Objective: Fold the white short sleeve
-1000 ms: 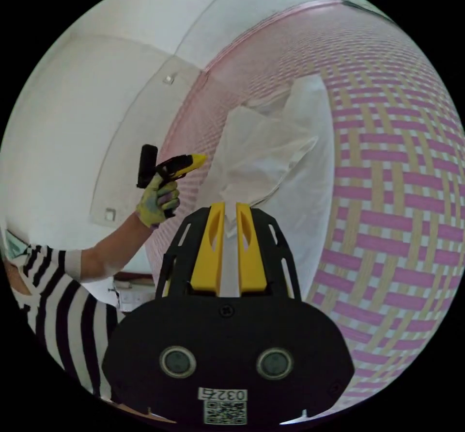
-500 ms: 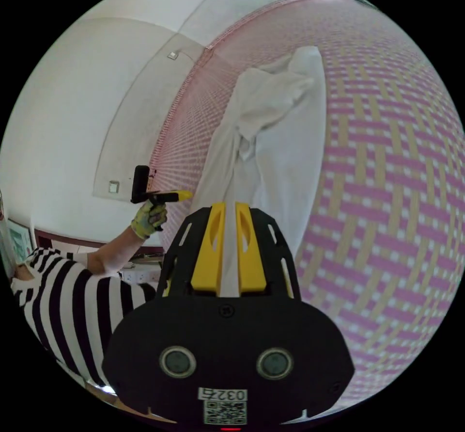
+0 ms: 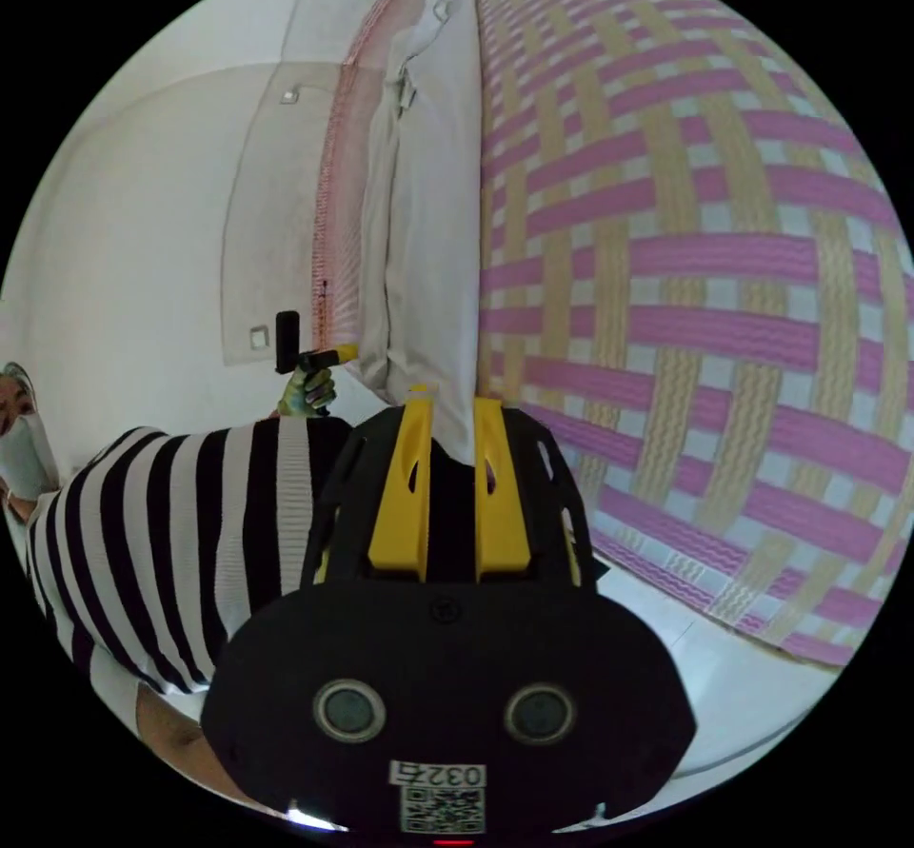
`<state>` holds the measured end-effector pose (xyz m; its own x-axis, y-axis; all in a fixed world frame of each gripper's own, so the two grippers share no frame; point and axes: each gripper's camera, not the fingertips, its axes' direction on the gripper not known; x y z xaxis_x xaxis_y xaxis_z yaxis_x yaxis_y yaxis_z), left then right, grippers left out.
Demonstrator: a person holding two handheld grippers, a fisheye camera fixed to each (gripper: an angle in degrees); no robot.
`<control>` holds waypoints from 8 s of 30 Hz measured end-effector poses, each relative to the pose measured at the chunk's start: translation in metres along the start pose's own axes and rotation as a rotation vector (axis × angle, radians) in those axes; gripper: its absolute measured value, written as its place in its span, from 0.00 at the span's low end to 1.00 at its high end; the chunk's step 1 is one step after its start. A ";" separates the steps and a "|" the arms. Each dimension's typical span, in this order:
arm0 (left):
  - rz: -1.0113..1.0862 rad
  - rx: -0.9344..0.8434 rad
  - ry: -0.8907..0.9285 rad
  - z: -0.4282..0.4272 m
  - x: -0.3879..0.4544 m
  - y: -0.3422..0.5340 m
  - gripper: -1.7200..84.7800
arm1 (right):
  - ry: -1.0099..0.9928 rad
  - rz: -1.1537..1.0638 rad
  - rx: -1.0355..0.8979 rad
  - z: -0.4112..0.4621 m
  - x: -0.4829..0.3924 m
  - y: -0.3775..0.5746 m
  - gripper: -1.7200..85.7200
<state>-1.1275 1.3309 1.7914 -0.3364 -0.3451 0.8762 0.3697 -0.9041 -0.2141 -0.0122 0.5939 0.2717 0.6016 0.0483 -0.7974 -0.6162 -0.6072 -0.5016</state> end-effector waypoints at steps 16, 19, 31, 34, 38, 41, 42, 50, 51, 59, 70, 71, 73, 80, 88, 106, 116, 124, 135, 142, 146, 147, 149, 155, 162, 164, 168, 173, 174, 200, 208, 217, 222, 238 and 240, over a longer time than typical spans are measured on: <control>-0.033 0.011 0.188 0.011 -0.087 0.009 0.05 | -0.207 -0.046 -0.112 -0.013 0.064 -0.047 0.07; -0.038 0.015 0.166 0.007 -0.099 0.010 0.01 | -0.170 -0.054 -0.145 -0.014 0.069 -0.053 0.03; 0.084 0.014 0.390 -0.019 -0.106 0.014 0.00 | -0.282 -0.144 -0.216 -0.027 0.071 -0.056 0.01; 0.132 0.051 0.424 -0.042 -0.100 -0.009 0.00 | -0.310 -0.197 -0.177 -0.044 0.062 -0.080 0.01; 0.199 0.089 0.410 -0.076 -0.091 -0.065 0.00 | -0.289 -0.284 -0.101 -0.073 0.047 -0.132 0.01; 0.207 0.116 0.380 -0.097 -0.092 -0.119 0.00 | -0.290 -0.318 -0.019 -0.095 0.041 -0.177 0.01; 0.206 0.120 0.377 -0.100 -0.093 -0.130 0.00 | -0.290 -0.318 -0.003 -0.098 0.040 -0.186 0.01; 0.045 0.178 0.421 -0.106 -0.140 -0.242 0.00 | -0.343 -0.191 0.149 -0.097 0.076 -0.266 0.01; 0.040 0.178 0.430 -0.105 -0.142 -0.245 0.00 | -0.350 -0.185 0.150 -0.095 0.078 -0.267 0.01; 0.036 0.261 0.598 -0.110 -0.160 -0.265 0.00 | -0.449 -0.220 0.120 -0.080 0.067 -0.284 0.01; -0.069 0.243 0.590 -0.087 -0.169 -0.299 0.08 | -0.468 -0.066 0.173 -0.048 0.082 -0.303 0.13; -0.069 0.271 0.556 -0.089 -0.166 -0.295 0.08 | -0.459 -0.063 0.196 -0.048 0.077 -0.298 0.13; -0.052 0.331 0.494 -0.094 -0.155 -0.288 0.07 | -0.362 -0.082 0.212 -0.049 0.061 -0.290 0.12; 0.055 0.279 0.375 -0.047 -0.111 -0.321 0.04 | -0.230 -0.146 0.153 -0.005 0.012 -0.305 0.12; -0.009 0.356 0.213 -0.024 -0.110 -0.286 0.05 | -0.088 -0.122 0.252 -0.004 -0.027 -0.268 0.13; 0.231 0.213 -0.196 0.086 -0.078 -0.092 0.13 | 0.246 -0.274 0.053 0.075 -0.067 -0.071 0.12; 0.463 0.150 -0.438 0.123 -0.068 -0.056 0.09 | 0.464 -0.457 0.013 0.096 -0.099 -0.049 0.09; 0.493 0.186 -0.545 0.129 -0.068 -0.031 0.03 | 0.588 -0.509 0.028 0.096 -0.107 -0.035 0.03; 0.379 0.207 -0.325 0.089 -0.061 0.009 0.00 | 0.516 -0.450 0.023 0.053 -0.118 -0.005 0.01; 0.480 0.151 -0.055 0.020 -0.017 0.074 0.00 | 0.210 -0.427 -0.075 -0.018 -0.144 0.060 0.01; 0.515 0.122 0.019 -0.032 0.008 0.047 0.00 | 0.132 -0.414 -0.101 -0.067 -0.166 0.031 0.01; 0.517 0.113 0.033 -0.040 0.010 0.039 0.00 | 0.117 -0.419 -0.095 -0.075 -0.169 0.022 0.01; 0.527 0.093 0.067 -0.071 0.019 -0.002 0.00 | 0.078 -0.421 -0.060 -0.107 -0.176 -0.021 0.01; 0.330 0.126 0.163 -0.128 -0.012 -0.140 0.00 | -0.027 -0.332 -0.006 -0.148 -0.154 -0.173 0.01; 0.019 0.158 0.228 -0.132 -0.083 -0.220 0.00 | -0.134 -0.057 0.021 -0.131 -0.068 -0.280 0.01; 0.015 0.184 0.286 -0.141 -0.085 -0.229 0.00 | -0.173 -0.046 0.031 -0.134 -0.059 -0.290 0.01; 0.035 0.165 0.337 -0.155 -0.074 -0.243 0.00 | -0.211 -0.037 0.017 -0.145 -0.057 -0.300 0.01; 0.001 0.124 0.314 -0.166 -0.067 -0.275 0.00 | -0.239 0.007 0.023 -0.149 -0.046 -0.322 0.03; -0.022 0.121 0.293 -0.167 -0.069 -0.277 0.00 | -0.221 0.023 0.032 -0.148 -0.043 -0.324 0.04; -0.018 0.470 0.289 -0.164 -0.036 -0.261 0.01 | -0.204 -0.009 0.287 -0.135 -0.045 -0.306 0.01; 0.133 0.150 0.193 -0.108 0.020 -0.171 0.01 | -0.071 -0.245 0.058 -0.104 -0.095 -0.197 0.01; 0.020 0.224 0.047 -0.092 0.010 -0.133 0.01 | 0.100 -0.139 0.033 -0.068 -0.081 -0.161 0.03; -0.040 0.242 -0.028 -0.096 0.000 -0.109 0.07 | 0.142 -0.017 0.146 -0.086 -0.054 -0.140 0.11; 0.021 0.123 0.096 -0.022 0.017 -0.122 0.01 | -0.210 0.098 0.250 -0.032 0.021 -0.169 0.01; 0.081 0.063 0.137 -0.003 0.030 -0.120 0.01 | -0.219 0.108 0.279 -0.043 0.034 -0.159 0.01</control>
<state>-1.1842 1.4280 1.8423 -0.4171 -0.4510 0.7891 0.4522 -0.8561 -0.2503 0.1279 0.6574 0.3389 0.4212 0.1831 -0.8883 -0.8032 -0.3796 -0.4591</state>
